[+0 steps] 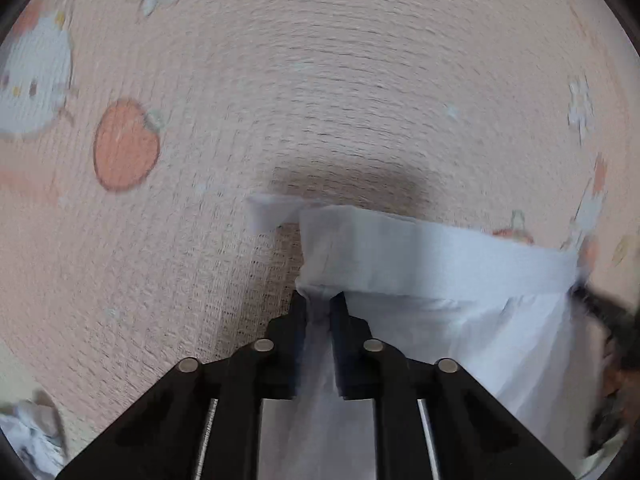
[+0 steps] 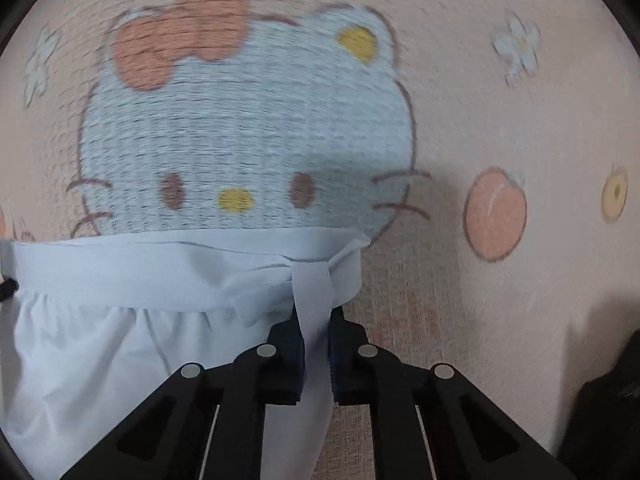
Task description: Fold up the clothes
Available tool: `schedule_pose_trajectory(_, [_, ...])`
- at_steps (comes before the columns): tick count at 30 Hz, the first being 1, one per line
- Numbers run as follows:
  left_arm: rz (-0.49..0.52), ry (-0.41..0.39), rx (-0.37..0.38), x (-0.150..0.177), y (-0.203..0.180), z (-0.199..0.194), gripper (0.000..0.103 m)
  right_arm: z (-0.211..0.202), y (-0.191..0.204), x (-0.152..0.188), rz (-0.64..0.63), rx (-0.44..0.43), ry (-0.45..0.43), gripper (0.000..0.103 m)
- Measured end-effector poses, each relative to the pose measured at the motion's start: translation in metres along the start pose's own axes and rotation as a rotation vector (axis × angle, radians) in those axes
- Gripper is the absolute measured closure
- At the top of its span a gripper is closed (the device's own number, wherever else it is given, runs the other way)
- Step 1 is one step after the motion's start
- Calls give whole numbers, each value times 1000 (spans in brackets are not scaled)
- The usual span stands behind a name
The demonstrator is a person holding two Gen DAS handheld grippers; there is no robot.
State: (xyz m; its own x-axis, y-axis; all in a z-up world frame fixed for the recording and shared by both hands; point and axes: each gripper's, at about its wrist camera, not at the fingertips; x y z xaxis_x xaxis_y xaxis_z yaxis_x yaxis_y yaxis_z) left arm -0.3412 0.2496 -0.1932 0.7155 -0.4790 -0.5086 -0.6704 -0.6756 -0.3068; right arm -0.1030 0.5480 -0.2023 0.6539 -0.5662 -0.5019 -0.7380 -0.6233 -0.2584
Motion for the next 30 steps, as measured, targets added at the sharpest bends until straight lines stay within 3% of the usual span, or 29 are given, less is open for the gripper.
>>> schedule_pose_trajectory(5, [26, -92, -37, -11, -6, -13, 97, -25, -7, -13, 5, 58, -122, 99])
schedule_pose_trajectory(10, [38, -108, -60, -19, 2, -19, 97, -27, -16, -24, 5, 62, -132, 99])
schedule_pose_trajectory(17, [21, -92, -123, -13, 5, 0, 97, -6, 11, -26, -48, 157, -64, 99])
schedule_pose_trajectory(20, [-18, -78, -194, -15, 12, 4, 97, 3, 7, -28, -36, 195, -3, 99])
schedule_pose_trajectory(22, [-78, -96, -158, -15, 21, 1, 97, 8, 2, -28, -12, 206, 22, 99])
schedule_pose_trajectory(24, [-155, -127, -61, -14, 29, -5, 97, 5, -4, -27, 7, 185, 6, 96])
schedule_pose_trajectory(25, [-179, -128, -19, -15, 31, -7, 97, 4, -9, -27, 11, 168, 3, 92])
schedule_pose_trajectory(27, [-202, -120, 37, -16, 31, -13, 97, 2, -18, -29, 9, 142, 7, 68])
schedule_pose_trajectory(28, [-211, -121, 48, -15, 30, -16, 96, -1, -21, -31, 10, 147, 5, 64])
schedule_pose_trajectory(30, [-217, -112, 62, -17, 24, -25, 81, -15, -29, -37, 42, 117, -22, 47])
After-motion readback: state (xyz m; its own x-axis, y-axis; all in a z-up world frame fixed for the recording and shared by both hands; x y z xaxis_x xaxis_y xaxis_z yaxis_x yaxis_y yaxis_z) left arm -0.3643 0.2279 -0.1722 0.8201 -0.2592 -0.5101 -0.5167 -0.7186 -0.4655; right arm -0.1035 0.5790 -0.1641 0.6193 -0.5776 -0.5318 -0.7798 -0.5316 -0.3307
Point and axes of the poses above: each gripper's, at about its wrist camera, not at the fingertips, and z roughly the way its jaws point, y to its left, x to its underside, and after that the axes turned 11 degrees about x, right-handed
